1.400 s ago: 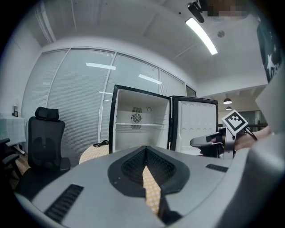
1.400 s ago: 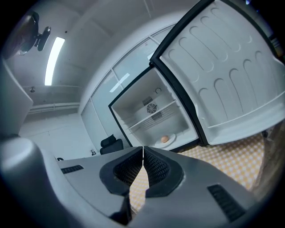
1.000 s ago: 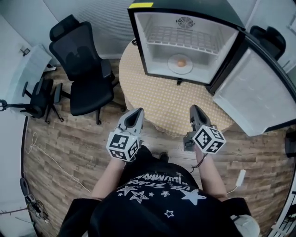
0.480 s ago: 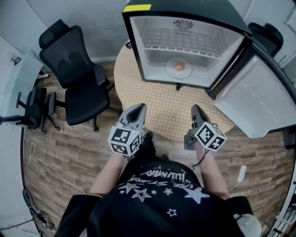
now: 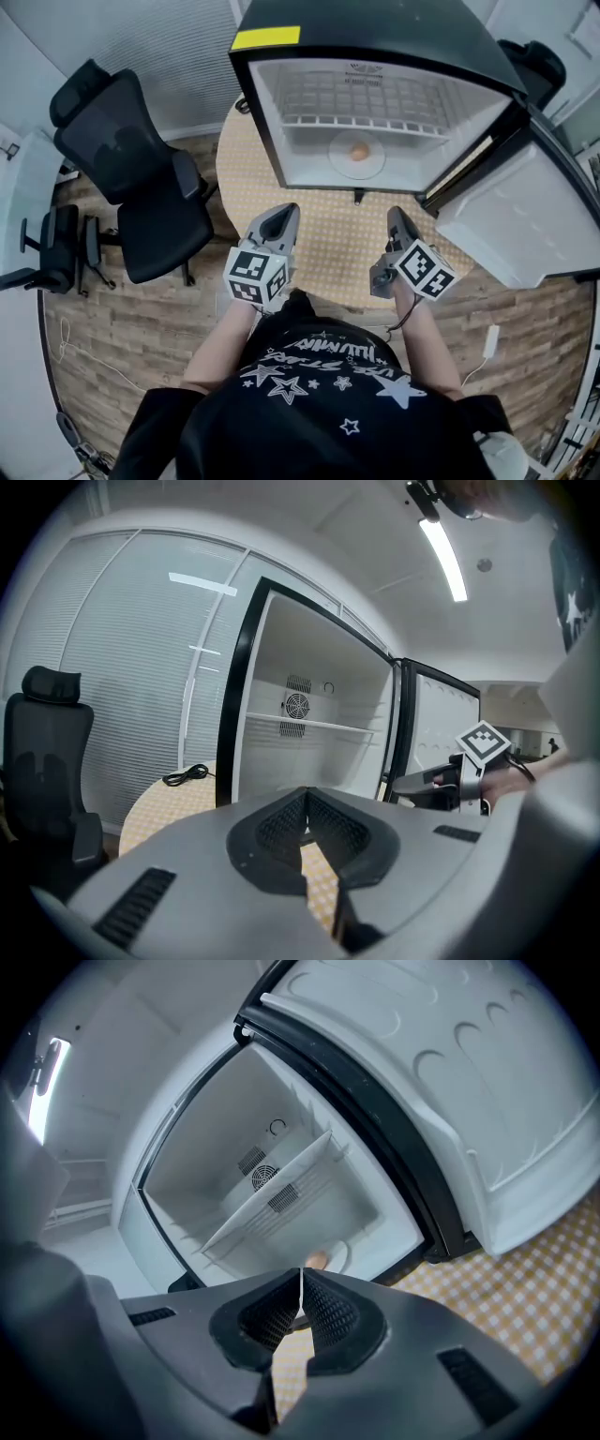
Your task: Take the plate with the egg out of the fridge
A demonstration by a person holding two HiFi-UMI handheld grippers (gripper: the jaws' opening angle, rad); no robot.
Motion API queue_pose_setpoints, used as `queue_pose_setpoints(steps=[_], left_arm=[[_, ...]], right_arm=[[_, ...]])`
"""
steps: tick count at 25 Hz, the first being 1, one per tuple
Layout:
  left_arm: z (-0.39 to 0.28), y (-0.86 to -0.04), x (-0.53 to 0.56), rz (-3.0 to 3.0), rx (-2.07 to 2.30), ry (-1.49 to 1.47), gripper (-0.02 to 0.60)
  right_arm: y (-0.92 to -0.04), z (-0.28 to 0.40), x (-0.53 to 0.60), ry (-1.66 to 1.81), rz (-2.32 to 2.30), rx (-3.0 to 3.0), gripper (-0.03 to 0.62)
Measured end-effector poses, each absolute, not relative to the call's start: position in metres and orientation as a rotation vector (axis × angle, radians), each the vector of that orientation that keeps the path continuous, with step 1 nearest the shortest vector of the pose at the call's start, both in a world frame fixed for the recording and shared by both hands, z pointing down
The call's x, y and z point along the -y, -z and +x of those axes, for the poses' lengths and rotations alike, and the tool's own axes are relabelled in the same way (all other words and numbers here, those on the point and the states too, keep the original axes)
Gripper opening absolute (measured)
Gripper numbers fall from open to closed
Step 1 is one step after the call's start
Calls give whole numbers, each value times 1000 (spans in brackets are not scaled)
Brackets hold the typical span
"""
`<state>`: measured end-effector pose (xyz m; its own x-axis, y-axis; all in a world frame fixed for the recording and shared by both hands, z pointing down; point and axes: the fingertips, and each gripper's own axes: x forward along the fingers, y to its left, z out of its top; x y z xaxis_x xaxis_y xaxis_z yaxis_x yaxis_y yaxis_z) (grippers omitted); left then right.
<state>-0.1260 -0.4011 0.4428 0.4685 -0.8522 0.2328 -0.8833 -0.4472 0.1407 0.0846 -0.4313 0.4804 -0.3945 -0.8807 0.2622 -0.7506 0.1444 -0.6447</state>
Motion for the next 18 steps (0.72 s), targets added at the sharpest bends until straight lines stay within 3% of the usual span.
queue_pose_setpoints(steps=[18], left_arm=[[-111,-469,475,2555,1317,-262,6]], right_arm=[[-536,67,494,1448,-1513,-1814,51]])
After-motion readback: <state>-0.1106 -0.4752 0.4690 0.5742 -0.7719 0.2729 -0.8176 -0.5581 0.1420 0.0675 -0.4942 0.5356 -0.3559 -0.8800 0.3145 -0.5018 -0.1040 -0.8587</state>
